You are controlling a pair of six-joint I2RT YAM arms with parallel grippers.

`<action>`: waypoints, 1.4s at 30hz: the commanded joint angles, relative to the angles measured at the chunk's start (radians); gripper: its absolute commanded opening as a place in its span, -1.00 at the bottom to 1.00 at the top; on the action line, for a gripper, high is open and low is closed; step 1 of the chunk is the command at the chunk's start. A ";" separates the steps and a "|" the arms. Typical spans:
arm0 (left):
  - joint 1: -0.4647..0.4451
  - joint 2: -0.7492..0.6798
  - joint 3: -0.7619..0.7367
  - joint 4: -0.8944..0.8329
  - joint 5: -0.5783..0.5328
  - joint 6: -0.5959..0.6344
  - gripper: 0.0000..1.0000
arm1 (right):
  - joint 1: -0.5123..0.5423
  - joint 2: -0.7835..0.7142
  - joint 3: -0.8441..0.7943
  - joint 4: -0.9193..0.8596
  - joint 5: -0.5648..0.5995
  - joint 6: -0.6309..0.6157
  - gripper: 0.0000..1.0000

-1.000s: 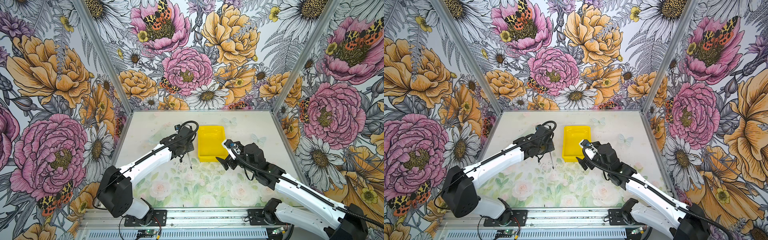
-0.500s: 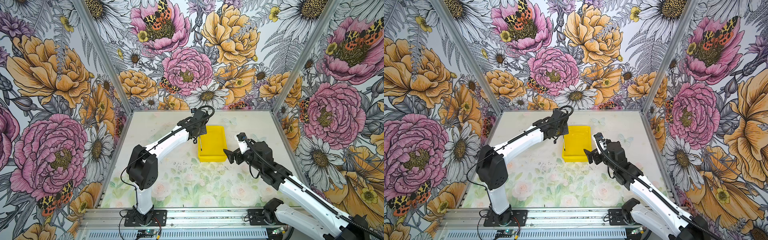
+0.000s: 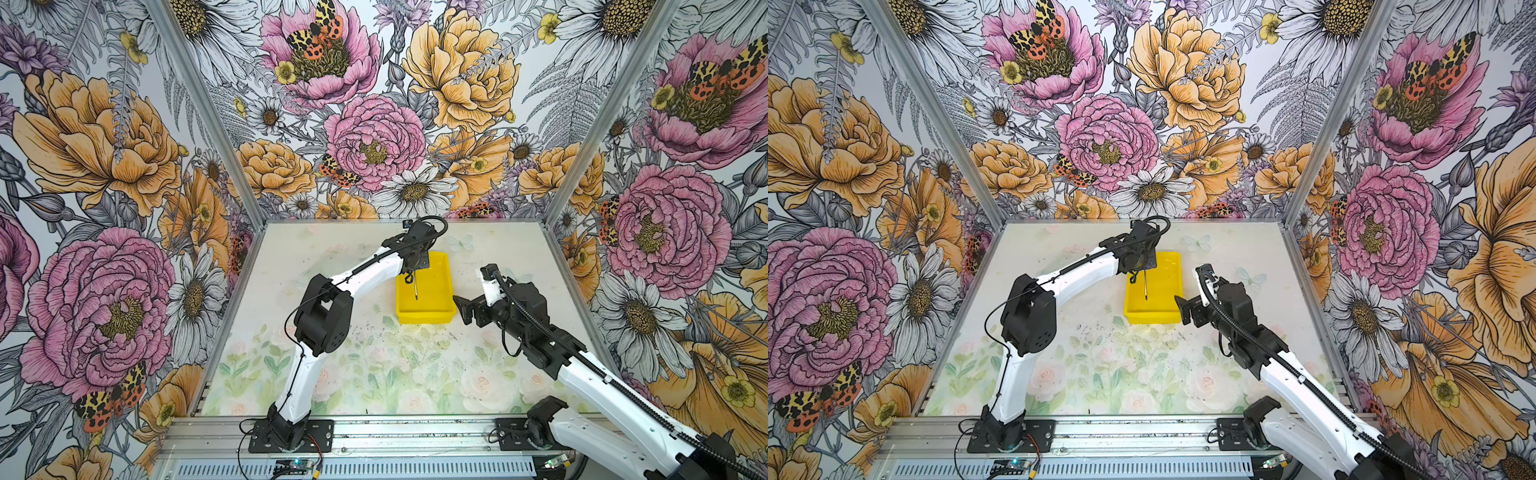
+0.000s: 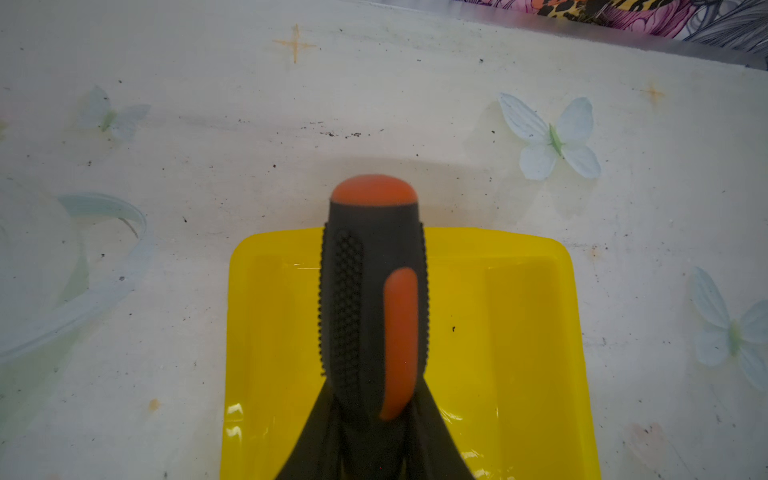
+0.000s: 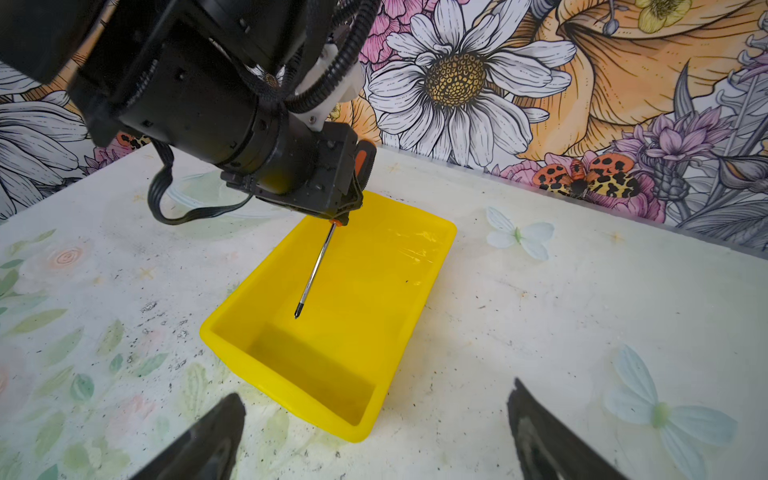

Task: Put the screwdriver in the bin
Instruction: 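Lift the screwdriver with the left gripper and carry it over the yellow bin, then lower the screwdriver into the yellow bin and open the left gripper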

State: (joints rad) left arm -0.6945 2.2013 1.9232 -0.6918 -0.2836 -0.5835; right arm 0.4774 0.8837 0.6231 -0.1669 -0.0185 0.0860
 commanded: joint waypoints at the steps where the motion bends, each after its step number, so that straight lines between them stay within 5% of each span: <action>1: -0.011 0.035 0.031 0.008 0.011 0.007 -0.70 | -0.008 -0.017 -0.011 0.003 0.014 0.012 0.99; 28: -0.013 0.210 0.058 0.008 0.101 -0.053 -0.65 | -0.017 -0.013 -0.026 0.000 0.032 0.010 0.99; 42: -0.040 0.106 0.054 0.009 0.052 -0.033 -0.67 | -0.019 -0.020 -0.027 0.001 0.041 0.011 0.99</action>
State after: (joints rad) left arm -0.7174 2.3451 1.9923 -0.6437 -0.2321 -0.6285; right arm 0.4648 0.8829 0.6044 -0.1753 0.0074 0.0895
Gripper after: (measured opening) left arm 0.229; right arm 0.995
